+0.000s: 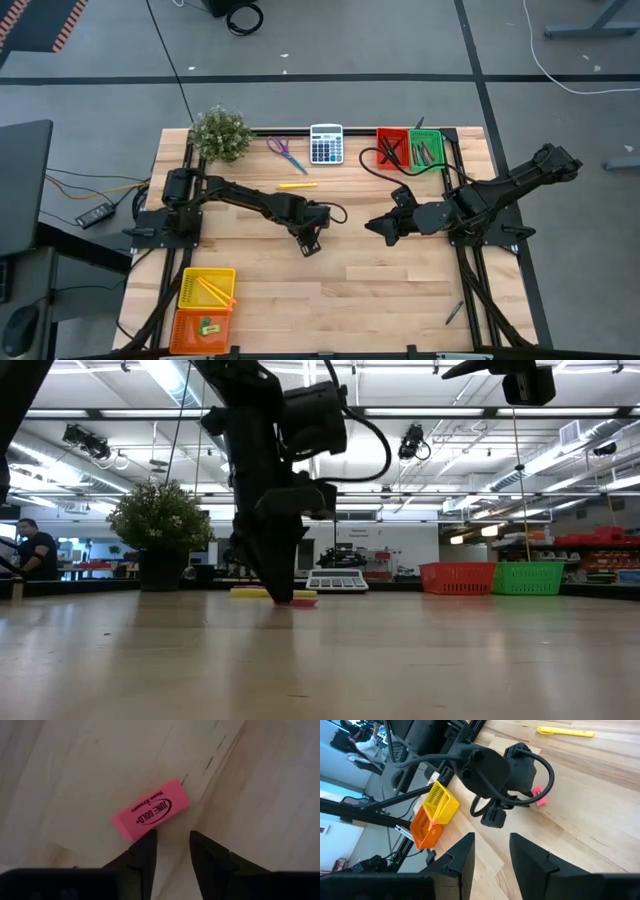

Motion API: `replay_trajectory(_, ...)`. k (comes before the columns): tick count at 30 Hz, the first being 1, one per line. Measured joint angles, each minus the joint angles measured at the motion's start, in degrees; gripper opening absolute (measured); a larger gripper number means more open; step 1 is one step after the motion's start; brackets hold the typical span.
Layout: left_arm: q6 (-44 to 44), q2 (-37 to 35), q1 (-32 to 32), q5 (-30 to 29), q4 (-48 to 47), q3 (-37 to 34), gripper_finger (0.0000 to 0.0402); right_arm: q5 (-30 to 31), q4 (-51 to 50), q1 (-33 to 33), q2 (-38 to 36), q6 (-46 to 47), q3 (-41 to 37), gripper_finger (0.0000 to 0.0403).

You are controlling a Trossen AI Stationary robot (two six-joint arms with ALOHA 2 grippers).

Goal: Sort crayons/erasers/pens/pencils in bins
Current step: Put the pink eraser into the orange bin

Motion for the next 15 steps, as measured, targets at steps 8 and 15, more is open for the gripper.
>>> replay_trajectory(8, 3.76, -2.21, 0.29, -2.51, 1.15, 0.2, 0.0134, 0.24, -0.88, 0.02, 0.01, -0.39, 0.0, 0.0129)
replay_trajectory(15, 12.87, -2.34, 2.0, -2.93, 0.49, 0.2, 0.0146, 0.26, -1.22, 0.0, 0.01, -0.07, 0.0, 0.0129)
